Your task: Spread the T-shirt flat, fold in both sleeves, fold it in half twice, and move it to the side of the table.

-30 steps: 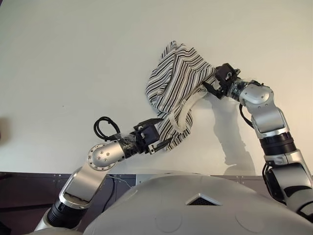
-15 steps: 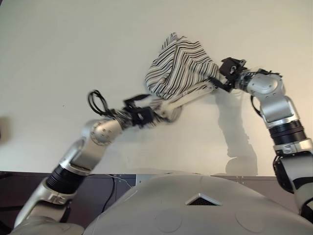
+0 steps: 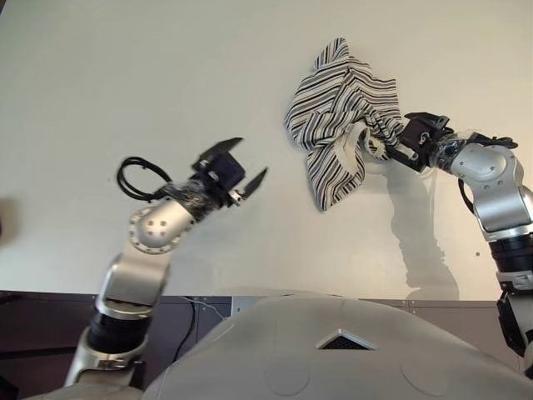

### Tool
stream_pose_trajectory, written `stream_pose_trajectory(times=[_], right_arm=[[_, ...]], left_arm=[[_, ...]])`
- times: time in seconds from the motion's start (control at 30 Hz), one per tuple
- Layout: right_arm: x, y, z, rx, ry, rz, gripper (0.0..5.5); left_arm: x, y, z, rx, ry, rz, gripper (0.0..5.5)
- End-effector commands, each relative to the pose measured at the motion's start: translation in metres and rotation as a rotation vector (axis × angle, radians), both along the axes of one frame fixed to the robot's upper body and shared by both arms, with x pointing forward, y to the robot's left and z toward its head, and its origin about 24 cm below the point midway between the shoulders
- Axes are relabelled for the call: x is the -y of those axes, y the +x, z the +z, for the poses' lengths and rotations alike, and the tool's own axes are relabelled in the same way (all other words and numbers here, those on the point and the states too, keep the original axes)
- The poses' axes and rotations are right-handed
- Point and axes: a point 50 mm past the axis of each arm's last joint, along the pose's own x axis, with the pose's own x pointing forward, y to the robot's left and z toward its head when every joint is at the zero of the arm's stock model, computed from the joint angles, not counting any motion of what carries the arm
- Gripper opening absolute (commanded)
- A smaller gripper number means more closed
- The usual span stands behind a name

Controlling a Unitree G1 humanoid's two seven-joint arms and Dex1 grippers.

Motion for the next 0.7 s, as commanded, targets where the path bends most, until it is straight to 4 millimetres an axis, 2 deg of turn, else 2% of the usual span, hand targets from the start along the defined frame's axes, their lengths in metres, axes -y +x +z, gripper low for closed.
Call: stream_pose_trajectory(times=[0.03,0.13,0.2,0.3,0.4,0.53,0.7], right_arm=[[-0.062,-0.032,-0.012,-0.216,0.144,0.278,3.4],[-0.086,-0.033,0.004,-0.217,0.238,0.339,3.4],[-0.093,-0.03,0.008,-0.208,0.264,0.334,3.4],[-0.087,-0.022,0.004,-0.167,0.234,0.263,3.4],[-0.08,-0.025,-0.001,-0.17,0.227,0.224,3.4],[-0.076,-0.031,-0.008,-0.179,0.224,0.186,3.4],[-0.074,-0.033,-0.011,-0.181,0.217,0.172,3.4]], left_arm=[[0.002,-0.007,-0.018,-0.097,0.046,-0.01,3.37],[0.003,0.0,-0.024,-0.113,0.072,-0.064,3.37],[0.0,0.002,-0.031,-0.126,0.114,-0.085,3.37],[-0.019,0.002,-0.038,-0.133,0.2,-0.041,3.37],[-0.039,0.005,-0.036,-0.106,0.231,0.066,3.37],[-0.043,0.008,-0.016,0.008,0.131,0.208,3.37],[-0.041,-0.005,-0.021,-0.027,0.12,0.17,3.37]])
